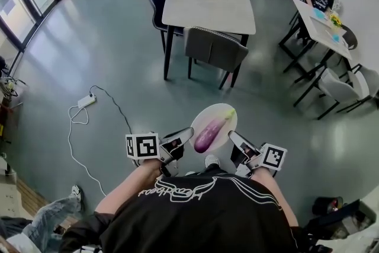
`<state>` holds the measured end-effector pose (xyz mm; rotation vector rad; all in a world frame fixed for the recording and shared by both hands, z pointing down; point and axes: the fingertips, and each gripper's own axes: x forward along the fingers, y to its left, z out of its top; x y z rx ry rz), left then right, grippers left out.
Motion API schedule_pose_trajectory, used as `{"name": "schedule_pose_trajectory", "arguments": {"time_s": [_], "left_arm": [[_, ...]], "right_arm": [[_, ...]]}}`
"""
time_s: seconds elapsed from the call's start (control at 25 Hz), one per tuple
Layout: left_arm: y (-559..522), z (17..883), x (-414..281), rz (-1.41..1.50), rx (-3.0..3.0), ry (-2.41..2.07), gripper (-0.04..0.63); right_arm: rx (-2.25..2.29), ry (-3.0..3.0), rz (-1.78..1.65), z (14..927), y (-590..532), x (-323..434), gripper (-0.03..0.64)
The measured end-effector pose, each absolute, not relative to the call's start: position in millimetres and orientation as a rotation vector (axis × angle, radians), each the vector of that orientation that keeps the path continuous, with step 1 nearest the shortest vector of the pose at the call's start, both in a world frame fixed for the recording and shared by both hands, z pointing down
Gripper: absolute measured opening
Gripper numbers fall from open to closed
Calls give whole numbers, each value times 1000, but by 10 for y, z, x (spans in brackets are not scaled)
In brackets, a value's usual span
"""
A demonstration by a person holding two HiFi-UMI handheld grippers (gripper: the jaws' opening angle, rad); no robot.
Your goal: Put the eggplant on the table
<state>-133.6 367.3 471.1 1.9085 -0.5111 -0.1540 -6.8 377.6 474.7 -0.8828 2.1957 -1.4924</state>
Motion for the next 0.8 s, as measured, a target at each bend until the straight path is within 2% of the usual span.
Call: {"name": "schedule_pose_trajectory", "arguments": {"time_s": [0.8], "left_arm": [[3421, 4549, -1289, -197, 1946, -488, 21]], "right_arm": [[-904, 2231, -1433, 4560, 3530, -26, 25]]}}
